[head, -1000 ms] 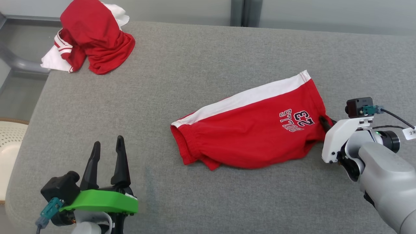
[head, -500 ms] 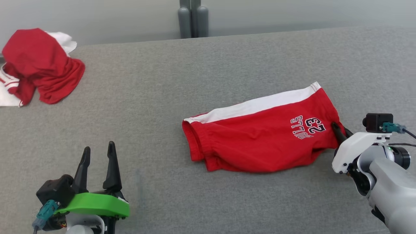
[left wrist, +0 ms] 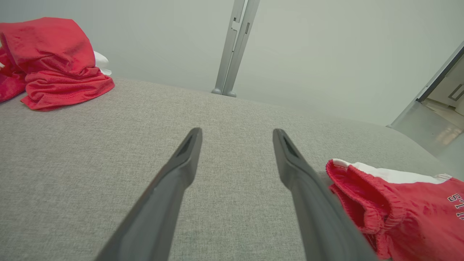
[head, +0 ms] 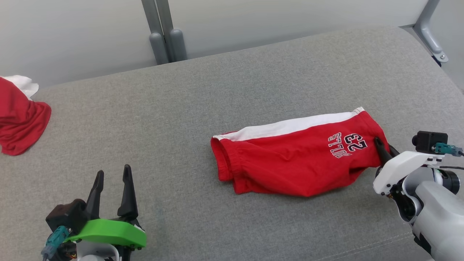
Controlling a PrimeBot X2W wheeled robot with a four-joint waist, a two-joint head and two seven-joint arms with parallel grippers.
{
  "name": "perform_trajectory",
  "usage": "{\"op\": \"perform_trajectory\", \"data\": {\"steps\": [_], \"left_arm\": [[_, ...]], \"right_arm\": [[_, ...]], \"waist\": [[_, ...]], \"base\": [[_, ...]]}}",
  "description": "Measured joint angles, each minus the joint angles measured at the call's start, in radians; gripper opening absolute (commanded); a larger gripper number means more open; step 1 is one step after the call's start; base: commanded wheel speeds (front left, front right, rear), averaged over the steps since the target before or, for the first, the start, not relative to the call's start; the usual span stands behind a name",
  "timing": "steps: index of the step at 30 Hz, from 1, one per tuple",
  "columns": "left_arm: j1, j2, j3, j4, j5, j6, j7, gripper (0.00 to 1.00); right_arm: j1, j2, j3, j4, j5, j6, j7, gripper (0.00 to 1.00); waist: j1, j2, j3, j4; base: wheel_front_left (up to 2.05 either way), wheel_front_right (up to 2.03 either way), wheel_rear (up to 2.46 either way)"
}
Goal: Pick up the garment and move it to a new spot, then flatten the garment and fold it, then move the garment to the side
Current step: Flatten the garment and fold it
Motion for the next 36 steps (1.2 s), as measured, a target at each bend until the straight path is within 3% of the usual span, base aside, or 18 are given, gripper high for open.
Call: {"op": "perform_trajectory", "data": {"steps": [11, 20, 28, 34, 36], "left_arm": [[0.028, -0.012, 0.026, 0.014, 0.000, 0.000, 0.000, 1.00], [0.043, -0.033, 0.040, 0.007, 0.008, -0.010, -0.002, 1.00], [0.044, -0.044, 0.053, 0.009, 0.014, -0.022, -0.002, 1.00], [0.044, -0.049, 0.063, 0.011, 0.018, -0.028, -0.002, 1.00], [0.044, -0.050, 0.068, 0.011, 0.020, -0.028, -0.002, 1.00]], "right_arm": [[0.006, 0.021, 0.011, -0.216, -0.010, -0.001, 0.032, 0.00], [0.047, 0.110, 0.042, -0.397, -0.048, -0.001, 0.127, 0.00], [0.127, 0.178, 0.050, -0.399, -0.093, -0.001, 0.192, 0.00], [0.138, 0.210, 0.050, -0.362, -0.134, -0.001, 0.201, 0.00], [0.139, 0.218, 0.049, -0.360, -0.142, -0.001, 0.202, 0.37]], "waist": [[0.0000, 0.0000, -0.037, 0.061], [0.0000, -0.0001, -0.059, 0.153], [0.0000, 0.0000, -0.063, 0.233], [0.0000, 0.0000, -0.052, 0.252], [0.0000, 0.0000, -0.048, 0.251]], "base": [[0.00, 0.00, 0.00], [0.00, 0.00, 0.00], [0.00, 0.00, 0.00], [0.00, 0.00, 0.00], [0.00, 0.00, 0.00]]}}
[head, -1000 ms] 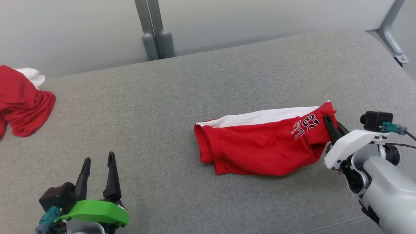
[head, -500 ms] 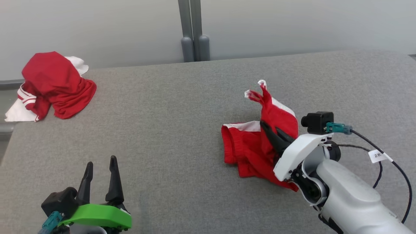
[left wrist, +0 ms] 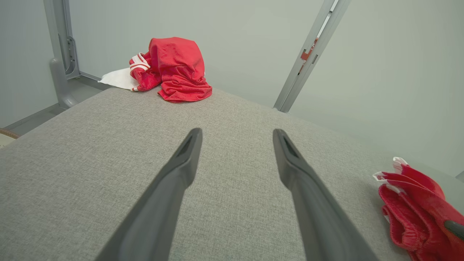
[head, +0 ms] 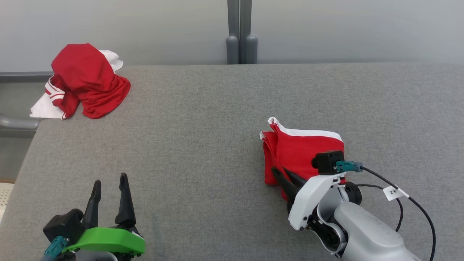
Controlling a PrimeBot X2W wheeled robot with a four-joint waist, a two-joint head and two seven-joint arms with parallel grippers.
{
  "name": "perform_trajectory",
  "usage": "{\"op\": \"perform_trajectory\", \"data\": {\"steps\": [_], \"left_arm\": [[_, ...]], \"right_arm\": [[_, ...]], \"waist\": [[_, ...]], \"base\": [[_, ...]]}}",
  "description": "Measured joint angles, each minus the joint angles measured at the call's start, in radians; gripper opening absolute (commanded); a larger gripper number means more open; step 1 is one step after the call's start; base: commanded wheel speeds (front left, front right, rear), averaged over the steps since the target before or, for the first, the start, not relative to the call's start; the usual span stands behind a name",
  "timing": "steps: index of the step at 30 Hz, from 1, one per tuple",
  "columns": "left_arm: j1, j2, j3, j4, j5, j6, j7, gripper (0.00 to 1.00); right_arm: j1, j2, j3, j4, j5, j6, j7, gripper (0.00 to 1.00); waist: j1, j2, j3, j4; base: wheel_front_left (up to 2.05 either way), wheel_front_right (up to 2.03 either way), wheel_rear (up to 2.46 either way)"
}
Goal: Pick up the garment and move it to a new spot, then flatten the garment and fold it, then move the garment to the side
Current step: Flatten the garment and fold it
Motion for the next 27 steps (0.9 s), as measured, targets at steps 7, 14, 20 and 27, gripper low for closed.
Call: {"op": "perform_trajectory", "data": {"steps": [7, 14, 20, 27], "left_arm": [[-0.001, -0.011, -0.005, 0.006, 0.018, -0.009, 0.000, 1.00], [-0.001, -0.026, -0.026, 0.009, 0.034, -0.015, 0.000, 1.00], [-0.001, -0.039, -0.047, 0.016, 0.041, -0.020, 0.000, 1.00], [0.001, -0.048, -0.058, 0.017, 0.046, -0.022, 0.000, 1.00]], "right_arm": [[0.024, -0.001, -0.018, -0.042, -0.002, 0.000, -0.002, 1.00], [0.073, -0.030, -0.106, -0.137, -0.003, 0.000, -0.052, 1.00], [0.114, -0.046, -0.225, -0.172, -0.049, 0.000, -0.085, 1.00], [0.154, -0.045, -0.347, -0.189, -0.200, 0.000, -0.136, 1.00]], "waist": [[0.0000, 0.0000, 0.004, -0.020], [0.0000, 0.0000, 0.006, -0.047], [0.0000, 0.0000, 0.006, -0.061], [0.0000, 0.0000, 0.001, -0.062]], "base": [[0.00, 0.00, 0.00], [0.00, 0.00, 0.00], [0.00, 0.00, 0.00], [0.00, 0.00, 0.00]]}}
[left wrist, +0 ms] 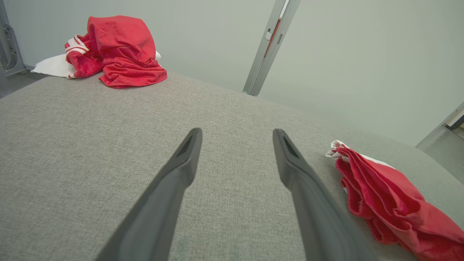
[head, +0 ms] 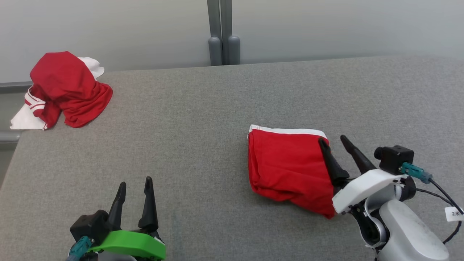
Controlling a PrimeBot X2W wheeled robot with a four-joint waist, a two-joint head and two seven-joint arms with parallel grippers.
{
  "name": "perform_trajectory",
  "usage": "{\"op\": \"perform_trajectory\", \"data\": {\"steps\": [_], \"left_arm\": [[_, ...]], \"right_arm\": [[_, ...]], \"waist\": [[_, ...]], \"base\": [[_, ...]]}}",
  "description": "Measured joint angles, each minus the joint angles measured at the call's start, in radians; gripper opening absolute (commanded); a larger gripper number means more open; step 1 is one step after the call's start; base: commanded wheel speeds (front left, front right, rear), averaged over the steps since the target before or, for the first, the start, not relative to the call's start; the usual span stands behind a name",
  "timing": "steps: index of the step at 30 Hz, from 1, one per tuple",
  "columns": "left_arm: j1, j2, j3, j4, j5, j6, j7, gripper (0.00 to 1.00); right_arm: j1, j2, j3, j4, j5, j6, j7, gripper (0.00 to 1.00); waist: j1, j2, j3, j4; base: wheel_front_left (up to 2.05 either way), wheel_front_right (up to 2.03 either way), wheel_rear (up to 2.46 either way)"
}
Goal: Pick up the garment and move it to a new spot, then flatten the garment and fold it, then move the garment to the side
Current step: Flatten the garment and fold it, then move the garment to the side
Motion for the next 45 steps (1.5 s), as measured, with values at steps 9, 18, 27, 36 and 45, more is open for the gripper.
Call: {"op": "perform_trajectory", "data": {"steps": [9, 18, 27, 36, 45], "left_arm": [[0.035, 0.001, 0.016, -0.019, 0.060, 0.007, 0.000, 1.00], [0.087, -0.016, 0.050, -0.047, 0.114, 0.012, 0.000, 1.00], [0.112, -0.037, 0.071, -0.049, 0.139, 0.006, 0.000, 1.00], [0.112, -0.043, 0.082, -0.038, 0.164, -0.008, 0.000, 1.00], [0.113, -0.050, 0.081, -0.029, 0.176, -0.017, 0.000, 1.00]], "right_arm": [[0.110, 0.081, -0.206, -0.080, -0.268, 0.000, -0.063, 1.00], [0.204, 0.158, -0.286, -0.163, -0.387, 0.000, -0.071, 1.00], [0.221, 0.171, -0.289, -0.165, -0.398, 0.000, -0.072, 1.00], [0.225, 0.173, -0.277, -0.143, -0.389, 0.000, -0.072, 1.00], [0.166, 0.155, -0.309, -0.077, -0.388, 0.000, 0.032, 1.00]], "waist": [[0.0000, 0.0000, -0.026, -0.014], [0.0000, 0.0000, -0.047, -0.041], [0.0000, 0.0000, -0.062, -0.044], [0.0000, 0.0000, -0.071, -0.035], [0.0000, 0.0000, -0.072, -0.022]], "base": [[0.00, 0.00, 0.00], [0.00, 0.00, 0.00], [0.00, 0.00, 0.00], [0.00, 0.00, 0.00], [0.00, 0.00, 0.00]]}}
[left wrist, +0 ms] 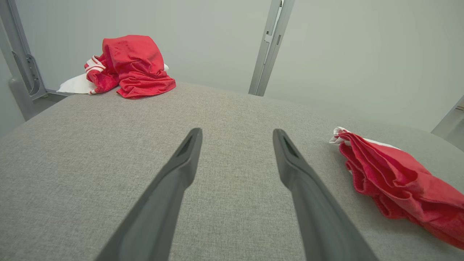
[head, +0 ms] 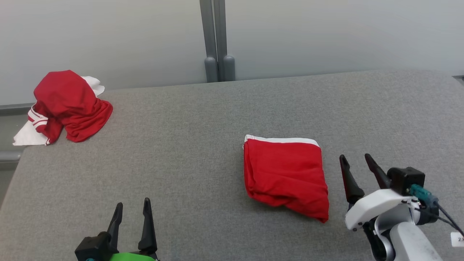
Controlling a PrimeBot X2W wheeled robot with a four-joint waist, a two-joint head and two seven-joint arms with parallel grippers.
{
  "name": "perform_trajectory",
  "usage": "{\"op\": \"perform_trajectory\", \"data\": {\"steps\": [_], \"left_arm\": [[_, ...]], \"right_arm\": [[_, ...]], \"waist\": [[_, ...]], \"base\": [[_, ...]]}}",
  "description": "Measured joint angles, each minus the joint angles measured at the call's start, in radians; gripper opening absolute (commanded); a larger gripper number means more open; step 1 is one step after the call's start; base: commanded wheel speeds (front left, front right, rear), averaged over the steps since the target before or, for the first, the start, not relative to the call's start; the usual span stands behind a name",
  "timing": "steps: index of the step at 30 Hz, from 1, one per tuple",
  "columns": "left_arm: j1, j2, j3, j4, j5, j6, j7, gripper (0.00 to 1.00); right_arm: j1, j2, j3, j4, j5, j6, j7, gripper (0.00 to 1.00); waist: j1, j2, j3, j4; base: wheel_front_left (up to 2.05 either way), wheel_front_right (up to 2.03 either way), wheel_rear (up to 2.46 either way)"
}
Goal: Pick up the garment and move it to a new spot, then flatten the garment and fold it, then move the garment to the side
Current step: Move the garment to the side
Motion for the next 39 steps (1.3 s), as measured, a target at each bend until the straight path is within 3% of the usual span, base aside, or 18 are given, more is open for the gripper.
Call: {"op": "perform_trajectory", "data": {"steps": [4, 11, 17, 26, 27, 28, 30, 31, 39], "left_arm": [[0.000, -0.003, -0.004, 0.006, 0.002, -0.004, 0.000, 1.00], [-0.004, -0.006, -0.013, 0.016, 0.008, -0.012, 0.000, 1.00], [-0.027, -0.006, -0.011, 0.016, 0.014, -0.014, 0.000, 1.00], [-0.052, -0.006, -0.004, 0.017, 0.021, -0.021, 0.000, 1.00], [-0.054, -0.006, -0.004, 0.017, 0.021, -0.021, 0.000, 1.00], [-0.055, -0.006, -0.003, 0.018, 0.022, -0.021, 0.000, 1.00], [-0.059, -0.007, 0.001, 0.018, 0.023, -0.021, 0.000, 1.00], [-0.059, -0.006, 0.003, 0.018, 0.023, -0.021, 0.000, 1.00], [-0.071, -0.005, 0.003, 0.014, 0.031, -0.024, 0.000, 1.00]], "right_arm": [[-0.063, -0.042, -0.015, 0.045, 0.032, 0.000, 0.147, 1.00], [-0.160, -0.094, 0.022, 0.174, 0.217, 0.000, 0.373, 1.00], [-0.210, -0.113, 0.053, 0.286, 0.299, 0.000, 0.420, 1.00], [-0.280, -0.126, 0.133, 0.385, 0.332, 0.000, 0.420, 1.00], [-0.287, -0.129, 0.143, 0.389, 0.339, 0.000, 0.419, 0.57], [-0.291, -0.131, 0.152, 0.390, 0.346, 0.000, 0.414, 0.45], [-0.301, -0.141, 0.186, 0.388, 0.357, 0.000, 0.389, 0.04], [-0.304, -0.148, 0.199, 0.388, 0.357, 0.000, 0.380, 0.00], [-0.360, -0.213, 0.242, 0.397, 0.328, 0.000, 0.279, 0.00]], "waist": [[0.0000, 0.0000, 0.006, 0.013], [0.0000, 0.0000, 0.030, 0.050], [0.0000, 0.0000, 0.077, 0.089], [0.0000, 0.0000, 0.137, 0.132], [0.0000, 0.0000, 0.141, 0.134], [0.0000, 0.0000, 0.144, 0.136], [0.0000, 0.0000, 0.148, 0.133], [0.0000, 0.0000, 0.148, 0.129], [0.0000, 0.0000, 0.155, 0.080]], "base": [[0.00, 0.00, 0.00], [0.00, 0.00, 0.00], [0.00, 0.00, 0.00], [0.00, 0.00, 0.00], [0.00, 0.00, 0.00], [0.00, 0.00, 0.00], [0.00, 0.00, 0.00], [0.00, 0.00, 0.00], [0.00, 0.00, 0.00]]}}
